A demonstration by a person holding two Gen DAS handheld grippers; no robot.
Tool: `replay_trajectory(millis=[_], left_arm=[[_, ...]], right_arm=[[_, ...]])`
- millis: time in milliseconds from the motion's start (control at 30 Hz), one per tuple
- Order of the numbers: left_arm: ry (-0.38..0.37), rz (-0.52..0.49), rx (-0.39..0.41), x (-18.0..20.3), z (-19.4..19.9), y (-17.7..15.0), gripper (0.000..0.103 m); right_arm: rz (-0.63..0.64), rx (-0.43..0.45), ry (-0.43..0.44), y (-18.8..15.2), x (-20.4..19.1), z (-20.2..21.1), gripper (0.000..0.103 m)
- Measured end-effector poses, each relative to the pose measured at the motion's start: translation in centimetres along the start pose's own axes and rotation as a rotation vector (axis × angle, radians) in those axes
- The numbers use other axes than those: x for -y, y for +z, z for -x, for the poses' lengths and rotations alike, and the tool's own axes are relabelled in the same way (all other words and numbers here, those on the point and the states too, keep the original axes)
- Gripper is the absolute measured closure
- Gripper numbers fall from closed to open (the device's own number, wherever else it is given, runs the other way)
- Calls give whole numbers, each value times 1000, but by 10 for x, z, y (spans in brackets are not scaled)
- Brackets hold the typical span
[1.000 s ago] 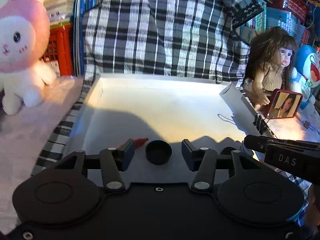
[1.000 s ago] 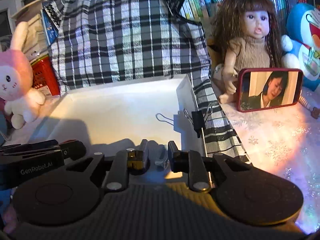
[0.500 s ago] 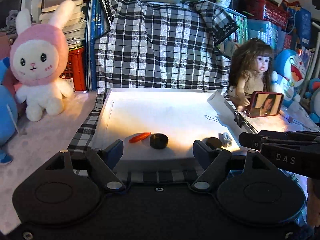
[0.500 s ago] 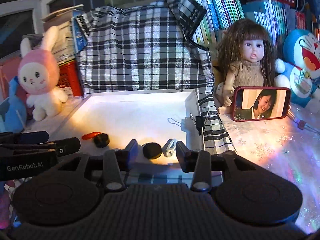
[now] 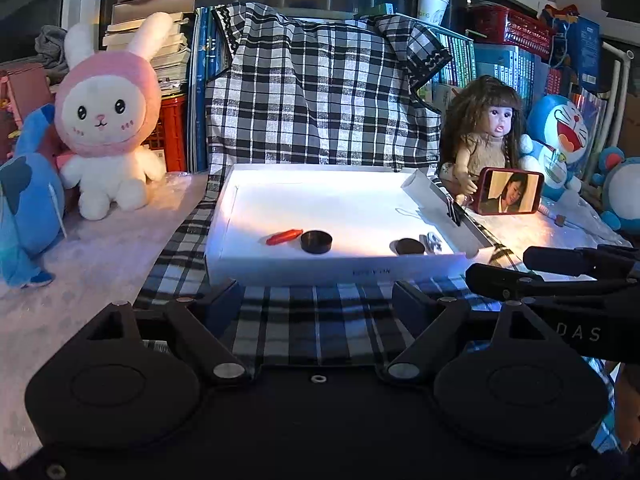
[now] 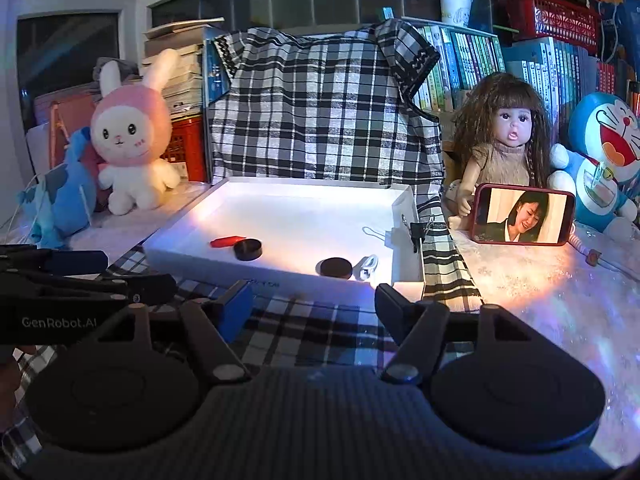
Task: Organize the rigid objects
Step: 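Withdraw both tools from the box back over the plaid cloth, then reach the left tool to the blue-white clip while the right tool reaches the clear ball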
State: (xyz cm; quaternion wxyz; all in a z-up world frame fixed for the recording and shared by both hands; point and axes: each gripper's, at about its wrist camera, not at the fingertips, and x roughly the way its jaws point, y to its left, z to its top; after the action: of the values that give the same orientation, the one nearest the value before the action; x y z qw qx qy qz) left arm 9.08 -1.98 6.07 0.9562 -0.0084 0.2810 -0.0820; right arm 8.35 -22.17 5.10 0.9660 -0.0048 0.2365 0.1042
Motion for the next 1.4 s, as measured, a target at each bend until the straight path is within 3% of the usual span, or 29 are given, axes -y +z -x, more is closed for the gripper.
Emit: replay_trajectory(millis=[500, 1400], left_arm=[[27, 9, 1, -3, 26, -55, 20], [96, -7, 4, -19, 53, -107, 20]], right_arm=[[27, 41, 27, -34, -15, 34, 18], [50, 30, 29, -83, -24, 66, 17]])
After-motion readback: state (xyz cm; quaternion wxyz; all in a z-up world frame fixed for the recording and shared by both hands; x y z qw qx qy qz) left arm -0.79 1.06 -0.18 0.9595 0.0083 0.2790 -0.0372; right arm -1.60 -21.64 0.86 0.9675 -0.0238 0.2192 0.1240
